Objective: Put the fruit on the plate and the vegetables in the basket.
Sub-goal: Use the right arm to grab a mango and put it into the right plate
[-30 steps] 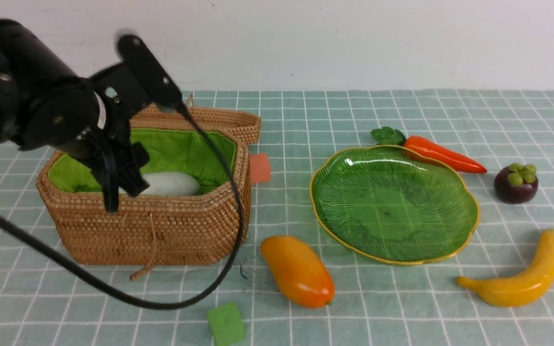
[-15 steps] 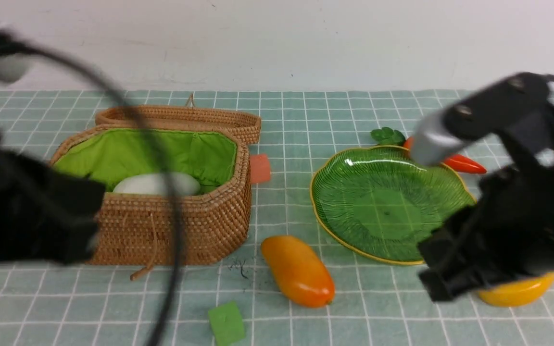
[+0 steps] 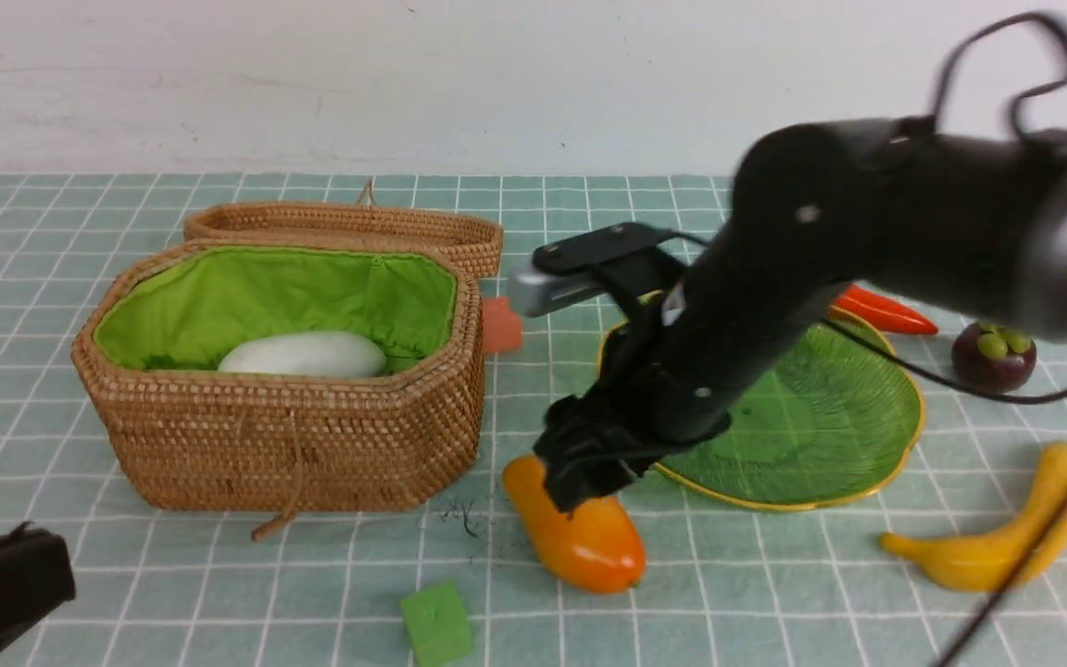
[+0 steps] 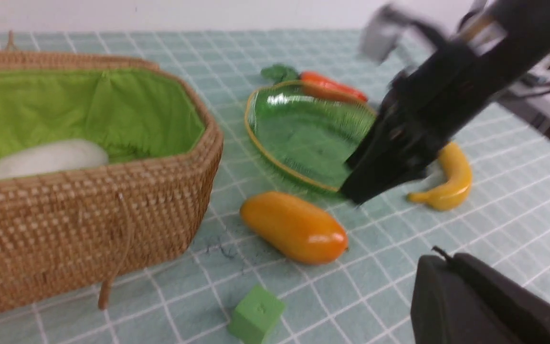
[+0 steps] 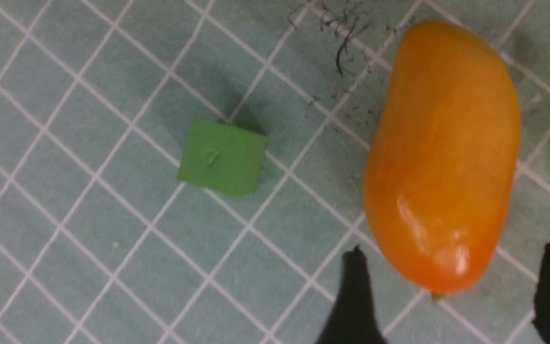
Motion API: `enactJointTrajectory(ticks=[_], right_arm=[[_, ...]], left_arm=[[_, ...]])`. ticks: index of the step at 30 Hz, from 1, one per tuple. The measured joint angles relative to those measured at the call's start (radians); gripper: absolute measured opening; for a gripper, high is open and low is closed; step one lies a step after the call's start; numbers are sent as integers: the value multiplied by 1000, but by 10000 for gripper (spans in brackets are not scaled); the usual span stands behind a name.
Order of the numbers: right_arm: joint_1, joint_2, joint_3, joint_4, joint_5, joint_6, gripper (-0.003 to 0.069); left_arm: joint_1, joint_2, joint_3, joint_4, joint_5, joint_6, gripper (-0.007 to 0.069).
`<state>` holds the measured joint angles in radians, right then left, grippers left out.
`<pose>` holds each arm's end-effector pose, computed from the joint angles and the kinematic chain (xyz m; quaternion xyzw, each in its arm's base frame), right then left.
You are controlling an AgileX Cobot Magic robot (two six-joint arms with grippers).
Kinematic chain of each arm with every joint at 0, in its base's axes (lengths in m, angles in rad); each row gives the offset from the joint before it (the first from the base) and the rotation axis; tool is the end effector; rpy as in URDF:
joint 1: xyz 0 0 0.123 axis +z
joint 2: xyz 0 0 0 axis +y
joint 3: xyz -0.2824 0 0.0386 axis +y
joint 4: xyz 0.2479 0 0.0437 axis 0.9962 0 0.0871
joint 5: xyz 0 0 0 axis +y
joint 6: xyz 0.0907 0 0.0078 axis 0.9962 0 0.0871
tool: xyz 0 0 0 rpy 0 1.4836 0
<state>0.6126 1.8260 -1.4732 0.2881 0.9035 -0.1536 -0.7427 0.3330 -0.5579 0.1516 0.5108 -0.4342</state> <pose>0.3095 0.2424 0.2609 -0.3026 0.9236 0.1698 0.1631 0.0537 -0.0401 0.3321 0.1459 0.7581 -0.2920 0.5645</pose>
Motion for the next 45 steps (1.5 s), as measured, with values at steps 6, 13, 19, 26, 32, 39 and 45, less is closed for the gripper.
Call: enactJointTrajectory(ticks=[6,13,19,26,32,39,45], right_arm=[[-2,213,-113,-3,-6,-3,666],[-2,279,-135,-11,0,-4,576],[-4,279,-180,-24,80,13,576],[-147,179,-317,-151,161,139,576],[-333,272,-326,-162,78,154,576],[-354,378,-326,-113,-1,163,645],[-356,318,-326,-135,144,194,651]], left_arm=[[0,-8,2,-2,-12,0,-13],[0,-8,2,-16,-13,7,-13],[0,-8,3,-29,-55,68,-13],[0,-8,3,-50,-127,97,-13],[0,-8,3,-52,-127,97,-13],[0,-8,3,-53,-113,97,-13],[0,-8,3,-53,-89,97,-13]])
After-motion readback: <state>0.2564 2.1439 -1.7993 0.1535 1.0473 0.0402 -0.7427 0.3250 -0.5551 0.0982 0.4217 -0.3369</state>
